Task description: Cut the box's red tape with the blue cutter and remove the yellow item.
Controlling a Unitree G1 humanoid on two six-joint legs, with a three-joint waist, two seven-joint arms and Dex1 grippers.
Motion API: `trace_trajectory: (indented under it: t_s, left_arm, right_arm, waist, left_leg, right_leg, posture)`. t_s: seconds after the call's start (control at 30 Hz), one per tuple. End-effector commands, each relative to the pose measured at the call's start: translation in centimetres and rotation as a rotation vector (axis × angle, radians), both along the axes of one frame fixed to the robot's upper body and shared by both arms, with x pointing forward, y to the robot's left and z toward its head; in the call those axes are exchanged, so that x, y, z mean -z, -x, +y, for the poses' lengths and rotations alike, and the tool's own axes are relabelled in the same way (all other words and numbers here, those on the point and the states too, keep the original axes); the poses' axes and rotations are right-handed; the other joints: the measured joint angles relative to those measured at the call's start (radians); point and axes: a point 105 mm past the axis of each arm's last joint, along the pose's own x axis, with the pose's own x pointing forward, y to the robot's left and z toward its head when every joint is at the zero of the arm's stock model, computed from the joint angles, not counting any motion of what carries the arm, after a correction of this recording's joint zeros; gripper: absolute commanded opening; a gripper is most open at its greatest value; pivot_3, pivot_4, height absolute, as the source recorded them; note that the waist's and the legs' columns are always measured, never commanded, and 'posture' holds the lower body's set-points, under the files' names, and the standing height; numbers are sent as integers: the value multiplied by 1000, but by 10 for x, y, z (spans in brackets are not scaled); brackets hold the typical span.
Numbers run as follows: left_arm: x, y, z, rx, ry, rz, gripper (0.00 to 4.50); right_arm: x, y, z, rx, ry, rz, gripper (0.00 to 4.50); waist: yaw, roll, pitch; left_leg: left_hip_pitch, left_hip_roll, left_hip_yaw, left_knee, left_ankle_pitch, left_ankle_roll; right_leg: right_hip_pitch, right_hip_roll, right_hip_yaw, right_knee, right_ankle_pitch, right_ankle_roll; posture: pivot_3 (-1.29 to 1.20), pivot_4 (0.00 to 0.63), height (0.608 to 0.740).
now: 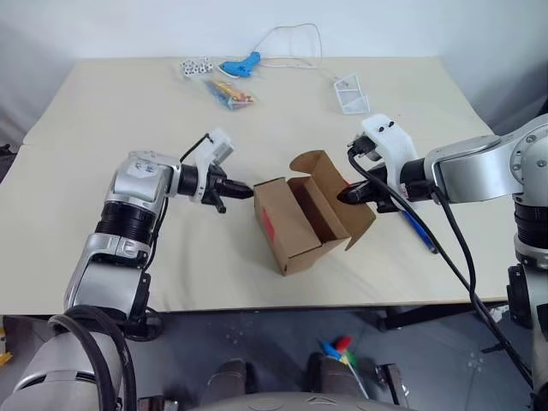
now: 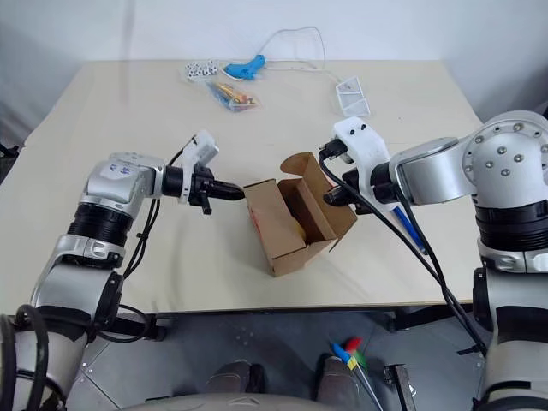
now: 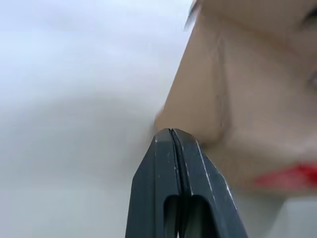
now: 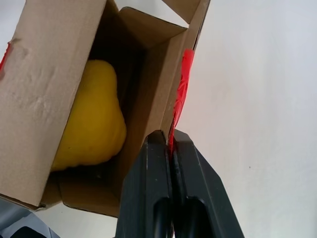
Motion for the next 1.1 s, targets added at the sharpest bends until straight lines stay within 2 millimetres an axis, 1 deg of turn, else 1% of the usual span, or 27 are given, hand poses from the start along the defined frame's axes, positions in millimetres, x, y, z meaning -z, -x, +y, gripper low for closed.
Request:
trace_trajectory:
  t_s: [0.03, 0.1, 0.2, 0.37, 0.43, 0.5, 0.63, 0.77, 0.83, 0.87, 0.93, 1.0, 1.1]
  left_arm:
    - [-60, 28, -30, 192, 144, -103, 0]
    - [-60, 39, -39, 255, 128, -104, 0]
    - [-49, 49, -44, 300, 85, -81, 0]
    - [-17, 65, -42, 347, -38, -8, 0]
    - [0, 64, -39, 334, -103, 7, 0]
    - [12, 60, -38, 315, -145, 6, 0]
    - [31, 50, -37, 276, -196, 19, 0]
    - [42, 48, -31, 271, -243, 23, 0]
    - [48, 48, -24, 262, -268, 32, 0]
    - [50, 49, -19, 257, -285, 34, 0]
    - [54, 51, -9, 234, -307, 46, 0]
    - [56, 54, -3, 219, -320, 55, 0]
    - [56, 57, 2, 194, -326, 56, 0]
  right_arm:
    - [-13, 1, -1, -3, 8, -46, 20]
    - [-13, 0, -1, -2, 11, -46, 20]
    - [-13, 0, -2, 1, 13, -46, 20]
    - [-13, -1, -6, 13, 18, -50, 20]
    - [-13, -1, -7, 13, 19, -51, 20]
    - [-13, 0, -6, 11, 18, -51, 20]
    - [-13, 1, -5, 1, 15, -50, 20]
    - [-11, 2, -7, 3, 18, -44, 20]
    - [-8, 3, -12, 17, 21, -35, 20]
    - [-6, 4, -18, 33, 28, -28, 20]
    - [0, 5, -35, 90, 46, -9, 20]
    - [4, 7, -47, 127, 54, 3, 20]
    - [6, 9, -53, 144, 32, 20, 20]
  waist:
    - [0, -1, 1]
    - [-1, -1, 1]
    - [-2, 0, 1]
    - [-5, 0, 1]
    - [-4, 0, 1]
    - [-1, 0, 1]
    - [4, 0, 1]
    - [3, 0, 1]
    - [4, 0, 1]
    - [5, 1, 1]
    - [6, 1, 1]
    - [9, 1, 1]
    - [15, 3, -1]
  left_leg:
    - [0, 0, 0, 0, 0, 0]
    - [0, 0, 0, -1, 0, 0]
    - [2, 0, 1, -4, 0, -1]
    - [3, 0, 2, -5, 1, -2]
    - [3, 0, 2, -5, 1, -2]
    - [3, 0, 3, -5, 1, -2]
    - [3, 0, 2, -4, 1, -2]
    - [4, 0, 2, -4, 1, -2]
    - [4, 0, 2, -4, 1, -2]
    - [4, 0, 2, -3, 1, -2]
    - [4, 0, 1, -3, 1, -2]
    - [5, 0, 1, -3, 1, -2]
    - [5, 0, 2, -1, 1, -2]
  right_leg:
    - [0, 0, 0, 0, 0, 0]
    - [0, 0, 0, 0, 0, 0]
    - [0, 0, 0, 0, 0, 0]
    - [-1, 1, 1, 0, 0, 0]
    - [-1, 1, 1, 0, 0, 0]
    - [-1, 1, 2, 0, 0, 0]
    - [0, 1, 1, 0, 0, 0]
    - [0, 1, 1, 0, 0, 0]
    - [1, 1, 1, 0, 0, 0]
    - [1, 1, 1, 0, 0, 0]
    - [2, 1, 1, 0, 0, 0]
    - [2, 1, 1, 0, 0, 0]
    - [3, 0, 2, 0, 0, 0]
  posture:
    - [0, 150, 740]
    - [0, 150, 740]
    - [0, 150, 740]
    - [0, 150, 740]
    - [0, 150, 740]
    - [0, 150, 740]
    - [0, 150, 740]
    - [0, 150, 740]
    - [0, 150, 740]
    - [0, 150, 740]
    - [0, 150, 740]
    - [0, 150, 740]
    - [0, 150, 740]
